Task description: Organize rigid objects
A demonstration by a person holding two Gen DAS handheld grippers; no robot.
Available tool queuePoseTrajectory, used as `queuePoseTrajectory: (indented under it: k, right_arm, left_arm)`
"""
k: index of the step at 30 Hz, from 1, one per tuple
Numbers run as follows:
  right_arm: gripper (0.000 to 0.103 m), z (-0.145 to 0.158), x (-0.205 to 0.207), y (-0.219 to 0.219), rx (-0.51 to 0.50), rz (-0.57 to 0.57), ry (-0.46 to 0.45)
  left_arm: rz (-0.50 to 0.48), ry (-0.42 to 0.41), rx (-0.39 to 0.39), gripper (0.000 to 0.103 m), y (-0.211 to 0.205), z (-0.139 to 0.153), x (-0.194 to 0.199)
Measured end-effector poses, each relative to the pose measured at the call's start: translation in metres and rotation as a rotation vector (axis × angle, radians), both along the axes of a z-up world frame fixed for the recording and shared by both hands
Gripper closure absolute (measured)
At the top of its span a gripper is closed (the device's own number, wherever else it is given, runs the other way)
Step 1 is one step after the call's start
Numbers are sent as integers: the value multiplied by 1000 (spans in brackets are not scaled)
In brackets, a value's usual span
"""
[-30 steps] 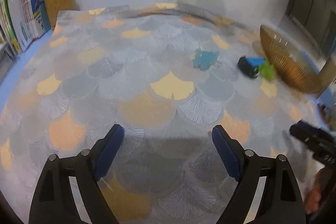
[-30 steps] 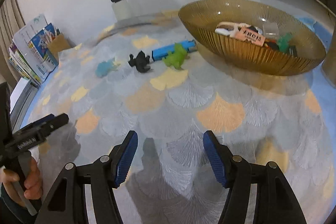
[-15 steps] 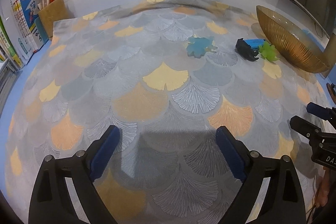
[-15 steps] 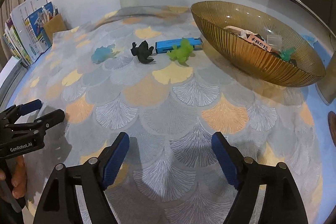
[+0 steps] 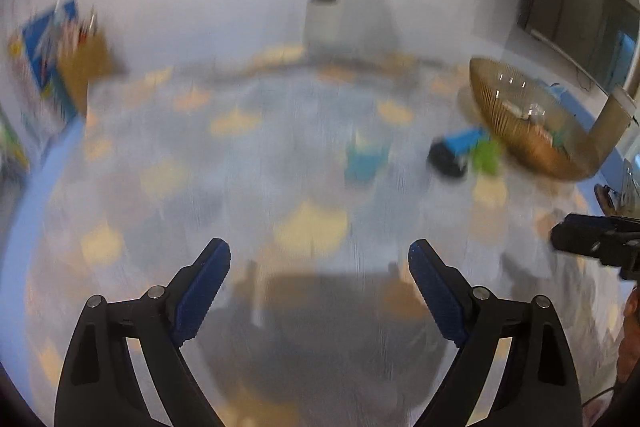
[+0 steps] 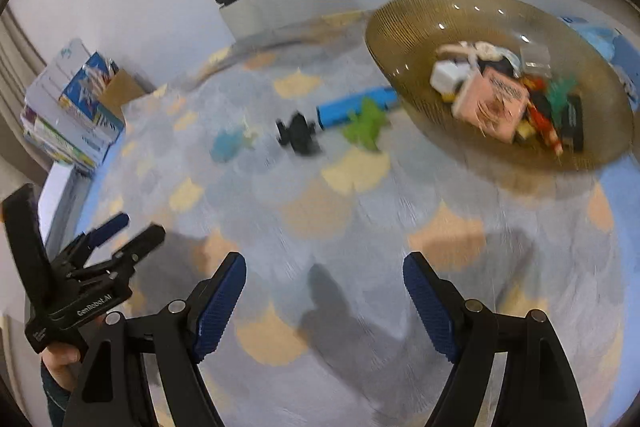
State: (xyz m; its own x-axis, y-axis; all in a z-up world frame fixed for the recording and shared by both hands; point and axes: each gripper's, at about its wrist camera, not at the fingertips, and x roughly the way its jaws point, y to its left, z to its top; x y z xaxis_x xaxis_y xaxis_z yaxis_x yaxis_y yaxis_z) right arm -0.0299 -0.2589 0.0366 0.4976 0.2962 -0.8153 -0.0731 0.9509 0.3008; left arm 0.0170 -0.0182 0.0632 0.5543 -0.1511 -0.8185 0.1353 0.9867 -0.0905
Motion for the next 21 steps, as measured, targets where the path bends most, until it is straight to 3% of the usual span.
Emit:
queuePoseTrajectory:
  k: [3,5,7,9,15,17,21]
  right_arm:
    - [24,2,23,18,-2,21,-23]
    - [33,-3,35,32,-46,32,-52]
    - [48,-14,51,44,-85,51,-64]
    - [52,-26,66,49,-95,48,-56]
    - [60,-42,100,41,-67,40,-53]
    - [61,-42,106,46,-84,64,-68]
    - [70,-44,113,55,-131,62,-109]
  left_arm:
    - [-96,-35,43,13,-17,9,27]
    - [-132,-15,33,14,-24,1,42]
    - [-162,21,10,25,-32,-12,56]
    - [-194,55,-17,28,-37,-23,66]
    - [-228,104,-54,36,-46,-50,88]
    - [-230,119,-62,49,-47,-55,94]
    - [-228,108,-63,58,-50,-57,100]
